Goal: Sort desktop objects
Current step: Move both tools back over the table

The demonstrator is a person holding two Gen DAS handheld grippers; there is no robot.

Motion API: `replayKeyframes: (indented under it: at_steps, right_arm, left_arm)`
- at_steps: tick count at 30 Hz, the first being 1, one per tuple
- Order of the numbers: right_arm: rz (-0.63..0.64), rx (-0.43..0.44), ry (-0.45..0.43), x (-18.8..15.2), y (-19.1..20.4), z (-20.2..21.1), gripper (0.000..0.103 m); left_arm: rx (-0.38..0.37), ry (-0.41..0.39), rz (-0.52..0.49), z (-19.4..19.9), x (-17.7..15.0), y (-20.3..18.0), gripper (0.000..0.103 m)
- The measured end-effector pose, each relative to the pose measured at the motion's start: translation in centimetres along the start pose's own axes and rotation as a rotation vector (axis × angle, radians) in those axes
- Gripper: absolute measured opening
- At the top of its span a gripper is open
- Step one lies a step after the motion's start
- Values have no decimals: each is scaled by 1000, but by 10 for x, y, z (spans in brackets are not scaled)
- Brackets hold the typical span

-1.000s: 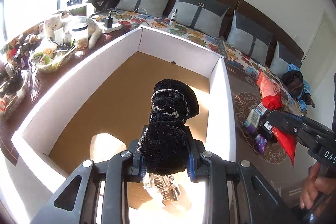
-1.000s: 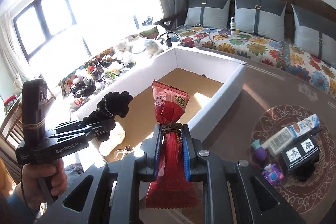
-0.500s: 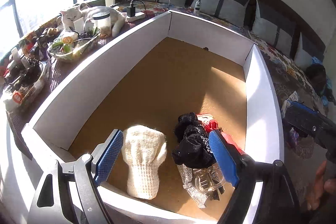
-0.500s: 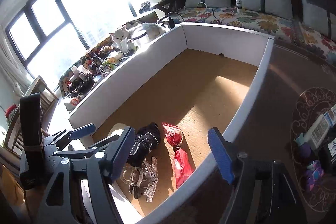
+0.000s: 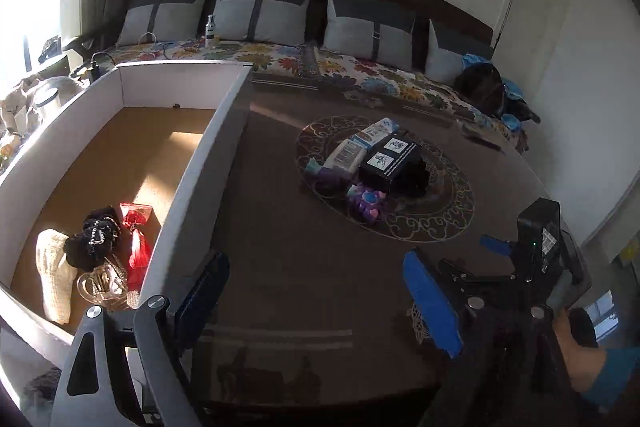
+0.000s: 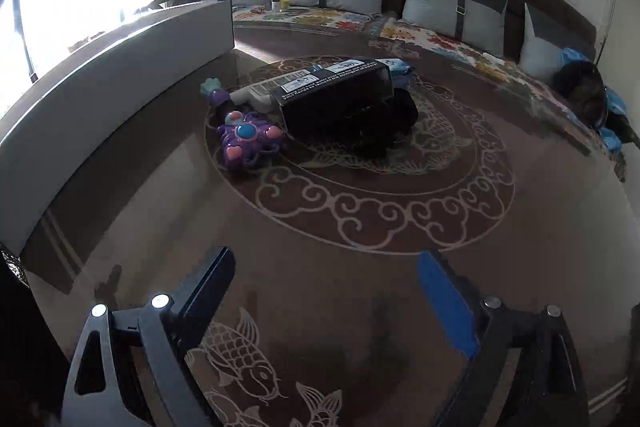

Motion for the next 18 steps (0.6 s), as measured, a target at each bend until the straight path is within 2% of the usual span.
replayKeyframes:
  at_steps: [4, 8, 14, 18]
  right_arm:
    - [-50, -35, 44, -28, -41, 0, 93]
    - [-122, -11, 32, -33, -58, 2, 94]
    - [-126, 5, 44, -32, -51, -4, 101]
    - [-128, 0, 39, -33, -50, -4, 101]
  left_arm:
    - [19, 144, -9, -57, -44, -30, 89]
    - [84, 184, -39, -85, -63, -41, 89]
    - [138, 195, -52, -106, -61, -46, 89]
    - [125, 170, 38, -117, -28, -46, 89]
Point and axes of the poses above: each gripper's, at about its wrist camera, not at the fingertips, and z roughly against the way its jaws point, y to its left, x to its top, the point moved 10 cm from there along -z, roughly the way its jaws point, and after that the axes turned 10 degrees about x, right-handed, at the moved point
